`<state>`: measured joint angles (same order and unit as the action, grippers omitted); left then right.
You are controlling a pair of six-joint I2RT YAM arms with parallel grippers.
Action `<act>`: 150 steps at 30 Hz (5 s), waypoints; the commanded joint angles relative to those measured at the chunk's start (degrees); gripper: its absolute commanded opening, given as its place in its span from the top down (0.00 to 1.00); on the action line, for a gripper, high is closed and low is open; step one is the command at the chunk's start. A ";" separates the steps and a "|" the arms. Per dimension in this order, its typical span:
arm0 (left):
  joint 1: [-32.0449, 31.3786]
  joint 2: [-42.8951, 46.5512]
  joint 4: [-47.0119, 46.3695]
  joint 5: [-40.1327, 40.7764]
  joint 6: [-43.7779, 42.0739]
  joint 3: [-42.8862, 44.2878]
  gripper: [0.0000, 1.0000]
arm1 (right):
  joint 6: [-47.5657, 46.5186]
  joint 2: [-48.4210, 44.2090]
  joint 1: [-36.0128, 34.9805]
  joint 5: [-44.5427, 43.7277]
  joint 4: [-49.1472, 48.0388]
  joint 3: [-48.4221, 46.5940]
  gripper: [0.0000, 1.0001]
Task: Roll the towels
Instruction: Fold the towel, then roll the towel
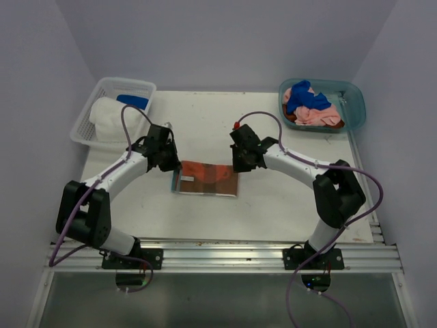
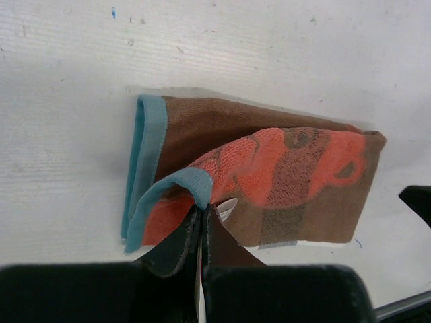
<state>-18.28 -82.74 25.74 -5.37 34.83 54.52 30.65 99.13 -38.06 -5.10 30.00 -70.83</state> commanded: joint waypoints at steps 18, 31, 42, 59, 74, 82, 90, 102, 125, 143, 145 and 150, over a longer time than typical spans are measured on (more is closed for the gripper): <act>-0.26 2.93 7.92 10.73 1.47 4.03 0.53 | -2.70 10.99 0.62 1.41 -1.43 -8.80 1.00; -10.19 -3.55 -0.51 4.66 4.29 -2.67 0.61 | 0.01 5.48 1.33 1.05 -7.32 7.53 1.00; -10.28 -19.10 -1.13 6.16 1.03 11.03 0.63 | 22.95 -10.79 -17.11 -4.29 -14.36 27.85 1.00; -11.33 0.02 4.94 3.26 -2.67 9.40 0.63 | 13.82 -19.77 -23.46 -14.76 -8.10 21.79 0.97; -18.71 9.62 -5.96 -7.55 8.14 -13.03 0.66 | 11.18 -2.47 -22.23 -10.02 -10.57 17.03 0.98; -24.17 6.89 -9.02 -9.13 11.22 -15.84 0.66 | 13.64 -9.20 -22.32 -10.54 -13.30 21.60 1.00; -25.22 0.22 -11.06 -7.65 10.70 -17.08 0.68 | 15.22 -14.14 -23.37 -10.98 -10.57 24.59 0.98; -23.38 -6.47 -2.72 3.69 3.76 -6.28 0.69 | 15.23 -7.55 -23.28 -14.39 -9.79 20.74 0.99; -20.92 7.16 -8.68 -6.67 4.90 -18.84 0.49 | 19.17 -19.24 -22.93 -5.80 -13.21 29.34 0.67; -21.00 3.55 -10.18 -8.43 4.90 -21.56 0.49 | 19.18 -16.26 -23.99 -3.86 -16.73 30.13 0.59; -21.00 3.90 -10.27 -8.52 5.42 -22.35 0.53 | 19.62 -15.46 -23.99 -4.74 -16.38 30.22 0.60; -21.09 4.96 -10.09 -8.52 6.13 -23.14 0.55 | 19.62 -14.14 -23.99 -6.06 -16.73 30.49 0.66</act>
<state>-39.03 -77.97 15.00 -14.37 40.12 33.21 49.89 84.36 -61.87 -9.43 14.09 -40.29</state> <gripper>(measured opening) 0.448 0.355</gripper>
